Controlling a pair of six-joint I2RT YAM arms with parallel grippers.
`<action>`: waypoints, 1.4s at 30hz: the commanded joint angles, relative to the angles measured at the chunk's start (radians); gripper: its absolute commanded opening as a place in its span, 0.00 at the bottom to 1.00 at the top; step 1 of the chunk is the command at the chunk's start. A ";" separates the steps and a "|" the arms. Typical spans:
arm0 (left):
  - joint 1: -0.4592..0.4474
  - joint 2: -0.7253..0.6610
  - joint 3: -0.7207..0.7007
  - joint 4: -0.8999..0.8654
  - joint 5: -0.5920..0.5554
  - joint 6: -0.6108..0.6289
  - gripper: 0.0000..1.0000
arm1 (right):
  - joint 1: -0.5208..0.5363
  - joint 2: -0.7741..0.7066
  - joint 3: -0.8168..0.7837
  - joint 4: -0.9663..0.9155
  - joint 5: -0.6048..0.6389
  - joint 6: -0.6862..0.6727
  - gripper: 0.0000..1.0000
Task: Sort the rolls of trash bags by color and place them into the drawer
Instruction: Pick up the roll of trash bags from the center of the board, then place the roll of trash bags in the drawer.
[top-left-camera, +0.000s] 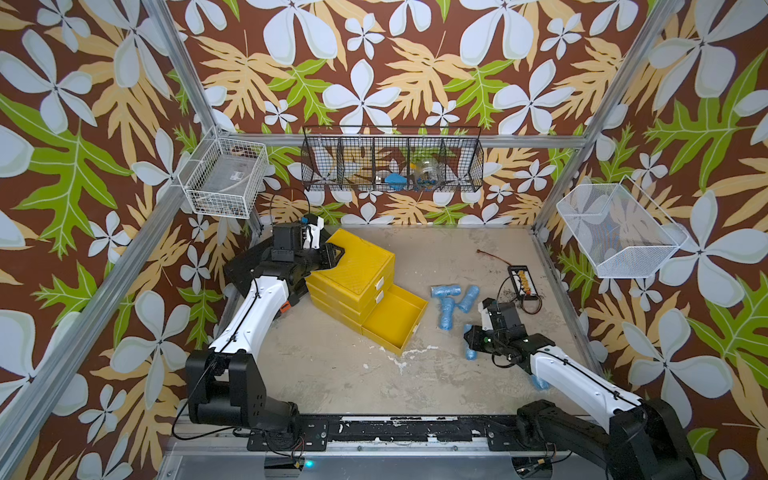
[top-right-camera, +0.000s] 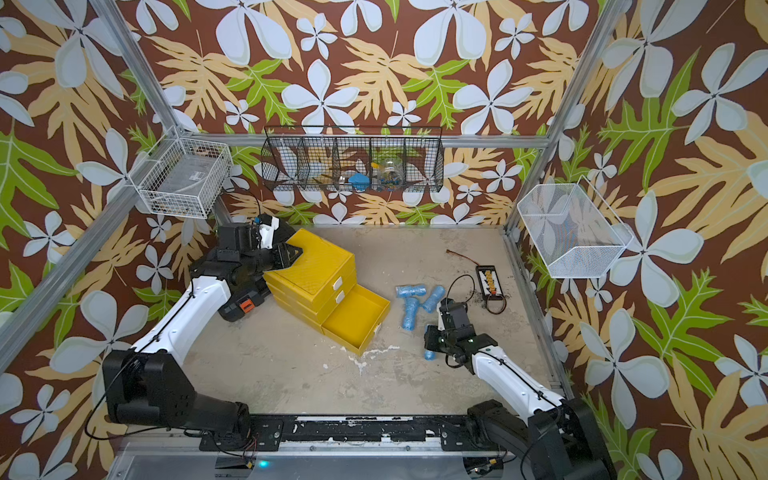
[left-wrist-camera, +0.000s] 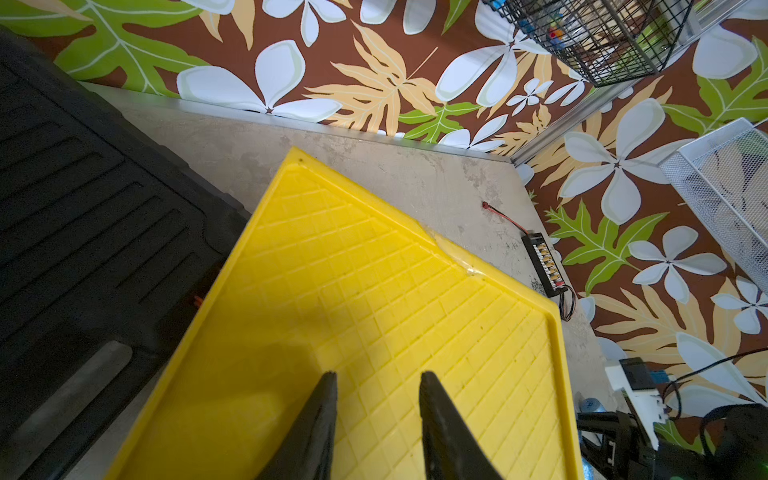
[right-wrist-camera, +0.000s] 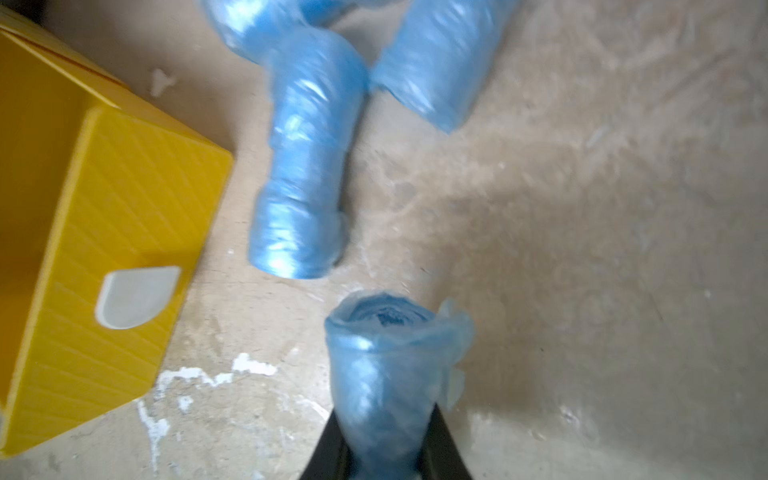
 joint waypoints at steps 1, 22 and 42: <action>0.001 0.007 -0.002 -0.059 -0.015 0.003 0.37 | 0.012 -0.003 0.051 0.050 -0.084 -0.087 0.19; 0.002 0.009 0.009 -0.082 -0.035 0.008 0.37 | 0.374 0.473 0.511 0.202 -0.192 -0.296 0.19; 0.001 0.009 0.015 -0.096 -0.047 0.015 0.37 | 0.424 0.633 0.539 0.235 -0.171 -0.264 0.45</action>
